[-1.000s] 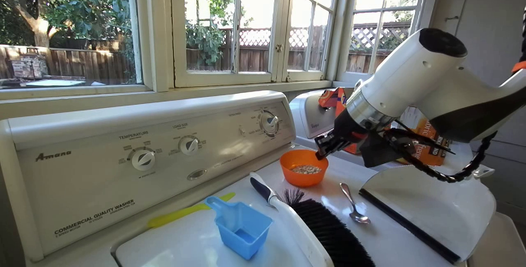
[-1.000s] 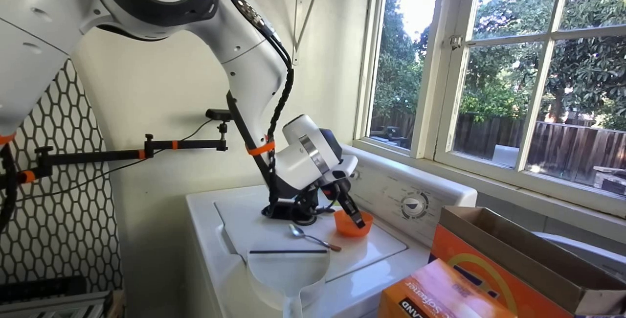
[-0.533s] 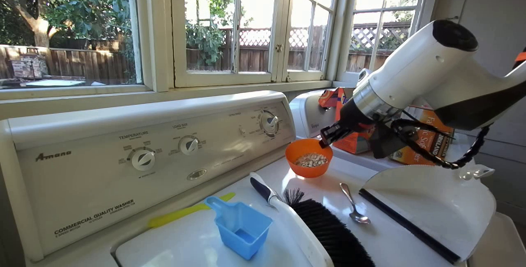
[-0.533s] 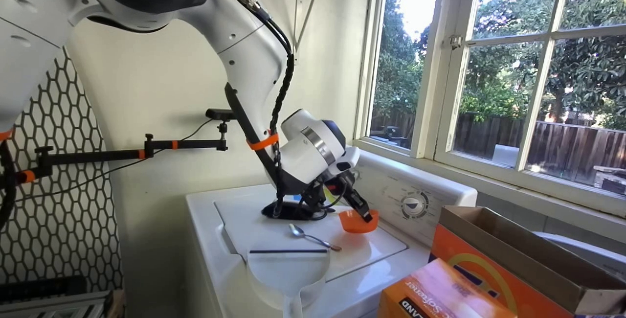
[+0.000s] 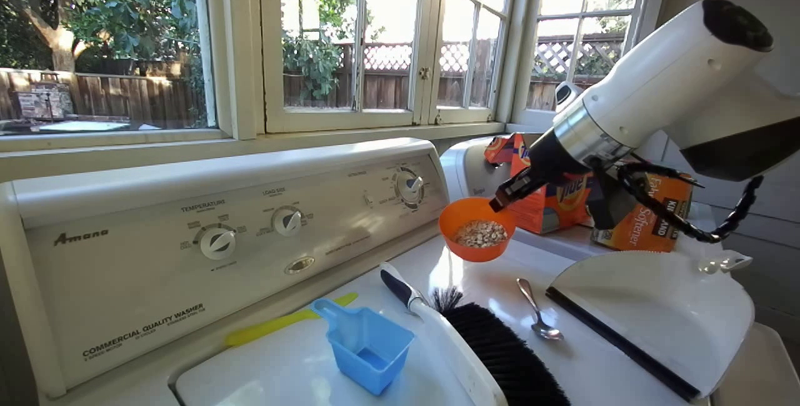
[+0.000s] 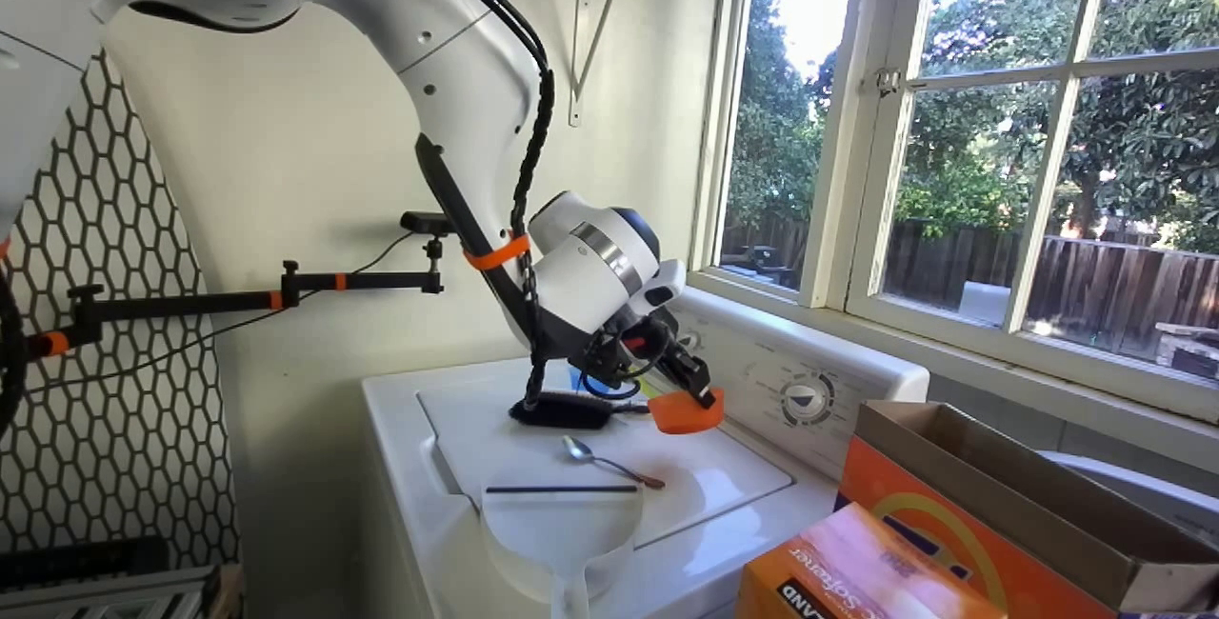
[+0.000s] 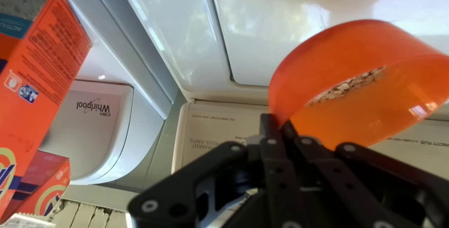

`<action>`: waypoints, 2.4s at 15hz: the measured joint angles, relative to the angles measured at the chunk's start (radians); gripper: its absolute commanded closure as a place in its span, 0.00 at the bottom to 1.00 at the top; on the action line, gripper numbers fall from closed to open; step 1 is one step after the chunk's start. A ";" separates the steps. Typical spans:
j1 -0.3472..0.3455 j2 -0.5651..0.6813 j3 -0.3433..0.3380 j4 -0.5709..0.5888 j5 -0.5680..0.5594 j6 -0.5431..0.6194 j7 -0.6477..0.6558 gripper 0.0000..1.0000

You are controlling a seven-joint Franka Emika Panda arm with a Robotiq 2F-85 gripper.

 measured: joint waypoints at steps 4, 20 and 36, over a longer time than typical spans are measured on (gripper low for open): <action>0.010 -0.042 0.010 -0.043 -0.009 0.000 -0.078 0.99; 0.059 -0.180 0.023 -0.172 -0.190 -0.088 -0.183 0.99; 0.091 -0.257 0.059 -0.257 -0.329 -0.163 -0.182 0.99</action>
